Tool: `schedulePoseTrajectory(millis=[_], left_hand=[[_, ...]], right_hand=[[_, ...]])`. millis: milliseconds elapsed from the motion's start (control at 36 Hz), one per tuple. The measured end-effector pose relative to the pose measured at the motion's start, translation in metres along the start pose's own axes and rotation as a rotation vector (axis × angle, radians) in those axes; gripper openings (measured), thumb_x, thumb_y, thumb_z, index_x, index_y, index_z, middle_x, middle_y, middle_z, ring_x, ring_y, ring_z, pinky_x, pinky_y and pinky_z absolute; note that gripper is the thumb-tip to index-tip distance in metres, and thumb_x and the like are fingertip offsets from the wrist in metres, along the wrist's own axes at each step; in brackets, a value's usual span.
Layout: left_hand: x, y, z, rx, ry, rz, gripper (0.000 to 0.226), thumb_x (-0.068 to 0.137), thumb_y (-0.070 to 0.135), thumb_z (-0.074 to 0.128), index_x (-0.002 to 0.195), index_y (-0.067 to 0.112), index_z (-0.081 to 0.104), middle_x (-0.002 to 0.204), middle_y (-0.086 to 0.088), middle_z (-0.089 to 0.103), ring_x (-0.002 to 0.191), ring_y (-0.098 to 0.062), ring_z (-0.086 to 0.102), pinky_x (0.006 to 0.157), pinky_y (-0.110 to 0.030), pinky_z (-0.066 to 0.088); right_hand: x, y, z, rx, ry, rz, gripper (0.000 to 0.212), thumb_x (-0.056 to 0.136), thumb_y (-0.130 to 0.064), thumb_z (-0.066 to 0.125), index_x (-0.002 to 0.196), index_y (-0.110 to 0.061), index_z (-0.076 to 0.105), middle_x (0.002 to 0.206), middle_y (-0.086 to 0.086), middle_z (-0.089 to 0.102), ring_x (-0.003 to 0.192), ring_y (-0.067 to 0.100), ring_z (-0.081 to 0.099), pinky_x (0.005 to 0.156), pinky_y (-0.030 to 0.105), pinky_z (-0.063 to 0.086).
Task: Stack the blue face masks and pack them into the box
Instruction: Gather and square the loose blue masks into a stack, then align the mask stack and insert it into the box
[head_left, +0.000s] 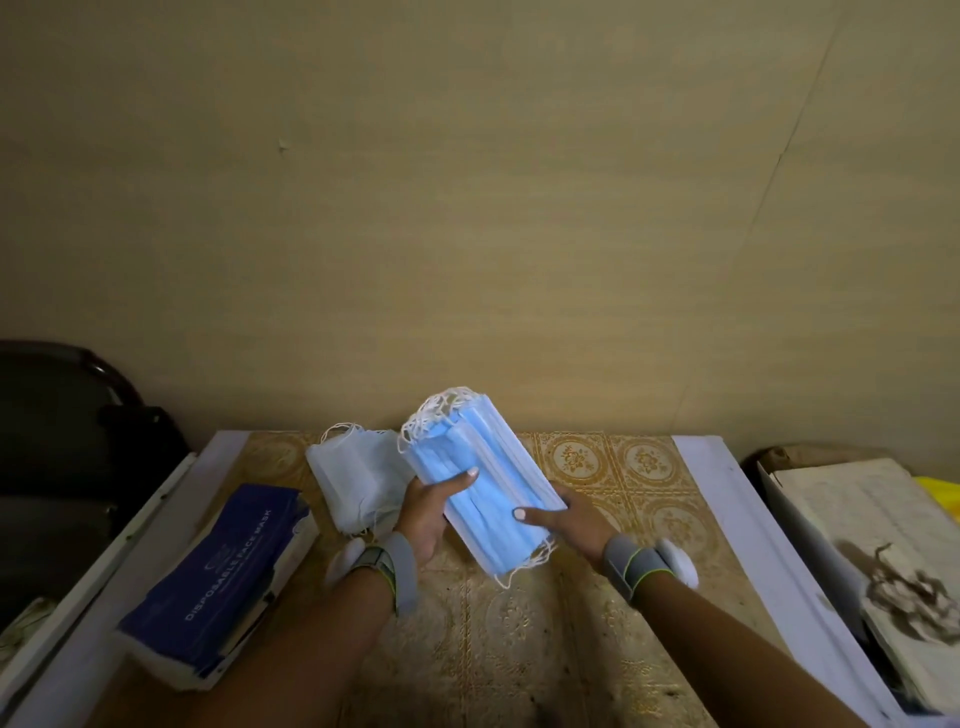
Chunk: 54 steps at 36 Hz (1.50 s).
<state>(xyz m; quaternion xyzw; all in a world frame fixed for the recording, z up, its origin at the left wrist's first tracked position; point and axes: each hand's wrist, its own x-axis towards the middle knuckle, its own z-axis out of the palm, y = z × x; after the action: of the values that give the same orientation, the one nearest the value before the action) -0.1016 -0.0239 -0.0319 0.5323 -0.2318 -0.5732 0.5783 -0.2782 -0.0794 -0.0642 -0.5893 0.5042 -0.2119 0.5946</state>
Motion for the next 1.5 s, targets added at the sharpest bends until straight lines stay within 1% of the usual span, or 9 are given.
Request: schedulePoseTrajectory(millis=[111,250,333,667,833,972,1111,1278,1500], left_hand=[[-0.011,0.009,0.008,0.013,0.033,-0.006,0.043,0.091,0.007,0.055,0.132,-0.001,0.047,0.118,-0.016,0.056,0.121,-0.047,0.047,0.097,-0.047,0.044],[-0.015,0.008,0.009,-0.158,-0.058,-0.039,0.021,0.093,0.008,0.051,0.114,0.007,0.050,0.145,-0.022,0.037,0.081,-0.019,0.063,0.030,-0.006,0.036],[-0.010,0.005,0.007,-0.098,-0.041,-0.032,0.041,0.091,0.005,0.053,0.132,0.002,0.047,0.138,-0.023,0.049,0.130,-0.052,0.032,0.084,-0.035,0.057],[0.006,0.008,-0.039,0.501,-0.082,0.215,0.087,0.076,-0.003,0.071,0.144,0.018,0.023,0.132,0.006,0.039,0.121,-0.012,0.039,0.099,-0.026,0.038],[0.005,-0.012,-0.051,0.768,-0.164,0.202,0.151,0.020,0.090,0.059,0.138,-0.002,0.033,0.134,-0.002,0.039,0.122,-0.017,0.041,0.112,-0.036,0.029],[0.002,-0.027,-0.057,0.845,-0.218,0.183,0.128,0.035,0.087,0.059,0.130,0.003,0.044,0.132,-0.001,0.038,0.122,-0.012,0.037,0.107,-0.020,0.025],[-0.010,-0.031,-0.052,0.996,-0.281,0.258,0.075,0.056,0.053,0.072,0.093,0.091,0.019,0.122,0.053,0.040,0.124,0.020,0.032,0.105,-0.002,0.021],[0.001,-0.049,-0.060,0.974,-0.268,0.272,0.077,0.039,0.083,0.062,0.107,0.060,0.036,0.117,0.023,0.035,0.124,0.003,0.033,0.088,0.015,0.021],[0.014,-0.044,-0.054,0.927,-0.126,0.314,0.054,0.075,0.010,0.075,0.112,0.020,0.037,0.104,0.019,0.045,0.104,-0.006,0.048,0.089,0.002,0.039]], right_hand=[[0.004,0.003,-0.001,0.232,0.032,-0.014,0.098,0.043,-0.047,0.087,0.126,-0.014,0.048,0.120,0.008,0.064,0.103,0.026,0.065,0.088,0.043,0.056],[0.001,0.008,0.003,0.376,-0.048,-0.056,0.074,0.048,-0.025,0.085,0.117,-0.018,0.058,0.107,0.001,0.072,0.097,0.021,0.070,0.079,0.035,0.058],[0.001,0.008,0.002,0.378,-0.011,-0.046,0.074,0.044,-0.026,0.084,0.114,-0.015,0.061,0.101,0.001,0.072,0.092,0.020,0.070,0.076,0.031,0.058],[-0.005,0.005,-0.023,0.062,0.102,-0.102,0.055,0.056,-0.016,0.075,0.109,-0.015,0.059,0.103,0.006,0.065,0.083,0.015,0.062,0.055,0.016,0.052],[0.002,0.013,-0.023,-0.153,0.136,-0.195,0.086,0.051,-0.029,0.077,0.129,-0.014,0.046,0.117,0.003,0.060,0.106,0.019,0.056,0.073,0.014,0.048],[0.000,0.023,-0.013,-0.265,0.141,-0.191,0.076,0.060,-0.029,0.067,0.129,-0.006,0.046,0.119,0.003,0.055,0.111,0.017,0.051,0.088,0.024,0.042],[-0.001,0.053,-0.010,-0.293,0.114,-0.071,0.071,0.066,-0.013,0.080,0.123,-0.023,0.040,0.109,-0.008,0.054,0.116,0.023,0.051,0.094,0.038,0.045],[-0.001,0.053,-0.006,-0.333,0.064,-0.054,0.076,0.066,-0.015,0.082,0.126,-0.023,0.036,0.117,-0.001,0.050,0.123,0.024,0.046,0.092,0.022,0.035],[-0.002,0.040,-0.011,-0.405,0.211,-0.107,0.059,0.073,-0.014,0.077,0.126,-0.011,0.051,0.124,0.010,0.062,0.115,0.026,0.056,0.086,0.020,0.038]])
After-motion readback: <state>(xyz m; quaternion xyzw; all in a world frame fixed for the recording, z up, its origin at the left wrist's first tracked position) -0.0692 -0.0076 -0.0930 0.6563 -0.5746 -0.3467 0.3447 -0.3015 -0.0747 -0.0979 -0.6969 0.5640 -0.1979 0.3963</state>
